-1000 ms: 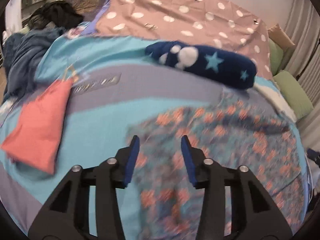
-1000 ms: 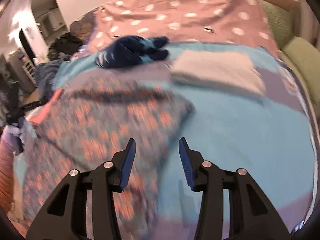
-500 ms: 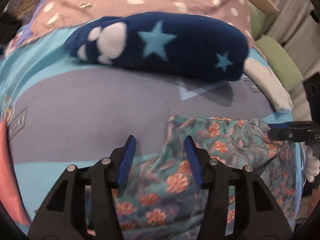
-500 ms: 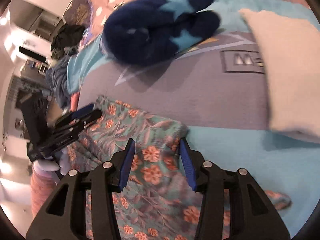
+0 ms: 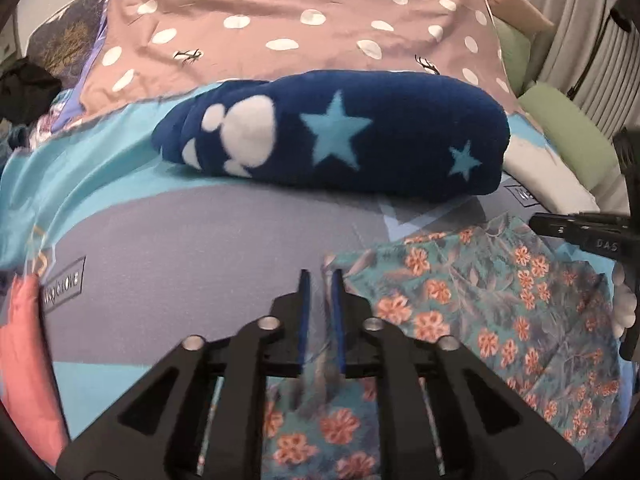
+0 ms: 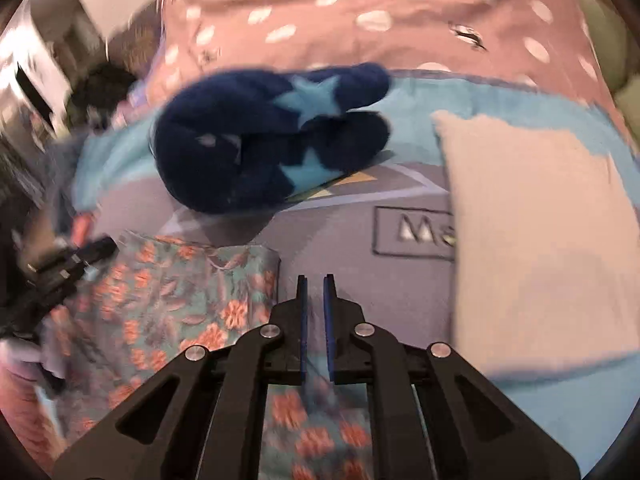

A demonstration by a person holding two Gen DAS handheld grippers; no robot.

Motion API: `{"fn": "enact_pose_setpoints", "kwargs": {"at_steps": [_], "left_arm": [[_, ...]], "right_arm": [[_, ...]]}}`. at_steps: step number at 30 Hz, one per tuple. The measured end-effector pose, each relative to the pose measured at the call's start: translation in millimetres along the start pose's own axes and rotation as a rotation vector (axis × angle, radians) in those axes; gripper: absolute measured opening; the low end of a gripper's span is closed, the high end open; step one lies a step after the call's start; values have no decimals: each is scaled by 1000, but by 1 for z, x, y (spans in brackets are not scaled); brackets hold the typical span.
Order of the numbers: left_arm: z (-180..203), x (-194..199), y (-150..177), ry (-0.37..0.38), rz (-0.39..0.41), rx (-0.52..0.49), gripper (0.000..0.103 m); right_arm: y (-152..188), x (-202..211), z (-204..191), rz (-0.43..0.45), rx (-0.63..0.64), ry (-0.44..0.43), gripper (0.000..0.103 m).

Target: Fold small clothes

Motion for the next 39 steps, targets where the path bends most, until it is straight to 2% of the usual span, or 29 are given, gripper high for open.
{"fn": "enact_pose_setpoints", "kwargs": {"at_steps": [2, 4, 5, 6, 7, 10, 12, 15, 16, 17, 18, 19, 20, 21, 24, 26, 27, 28, 29, 30, 31, 34, 37, 39], "left_arm": [[-7, 15, 3, 21, 25, 11, 36], [-22, 43, 13, 19, 67, 9, 45], [-30, 55, 18, 19, 82, 8, 49], [-42, 70, 25, 7, 96, 8, 51], [-55, 80, 33, -29, 105, 12, 54], [-98, 85, 47, -89, 84, 85, 54], [-128, 82, 58, -85, 43, 199, 52], [-144, 69, 69, -71, -10, 260, 51], [-143, 63, 72, -50, -30, 272, 41], [-140, 57, 74, -7, -52, 293, 19], [-137, 55, 76, 36, -58, 317, 19], [-134, 56, 75, 42, -39, 319, 5], [-133, 56, 75, 80, -43, 329, 2], [-135, 59, 75, 79, -27, 365, 2], [-139, 69, 78, -43, 31, 333, 2], [-143, 67, 84, -47, 16, 339, 2], [-142, 68, 85, -49, 17, 332, 3], [-139, 69, 85, -47, 22, 324, 4], [-138, 72, 83, -39, 26, 324, 5], [-135, 79, 81, -26, 40, 331, 13], [-132, 86, 80, -17, 55, 330, 26], [-116, 121, 78, -39, 125, 269, 44], [-98, 152, 91, 6, 161, 228, 48], [-85, 166, 110, 34, 162, 205, 51]], "right_arm": [[13, 24, 13, 32, 14, -11, 10], [29, 46, 28, 43, 36, 14, 17], [43, 60, 44, 44, 26, 32, 25], [50, 65, 52, 42, 9, 33, 31], [60, 70, 62, 38, -22, 22, 33], [85, 77, 86, 31, -126, -57, 33], [97, 72, 93, 14, -186, -124, 34], [98, 57, 86, -1, -243, -217, 36], [97, 56, 84, 7, -250, -232, 34], [96, 56, 80, 14, -249, -245, 17], [95, 56, 76, 15, -247, -254, 4], [93, 59, 73, 33, -247, -226, 4], [92, 63, 71, 51, -242, -187, 4], [91, 67, 70, 69, -240, -154, 4], [97, 66, 75, 55, -230, -58, 4], [101, 58, 76, 44, -224, -47, 5], [102, 58, 76, 50, -222, -52, 9], [101, 59, 75, 55, -223, -56, 10], [100, 63, 75, 61, -233, -53, 16], [101, 70, 74, 70, -244, -51, 21], [103, 77, 73, 81, -243, -52, 23], [116, 110, 53, 124, -125, 37, 26], [141, 133, 30, 139, -20, 68, 26], [164, 142, 16, 144, -4, 29, 27]]}}
Point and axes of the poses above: each gripper's, at about its wrist camera, not at the fingertips, and x roughly against the way its jaws point, z to its right, y to its underside, the point moved 4 cm from there along -x, roughly the way its jaws point, and after that the axes turned 7 degrees about x, right-handed, at the moved point
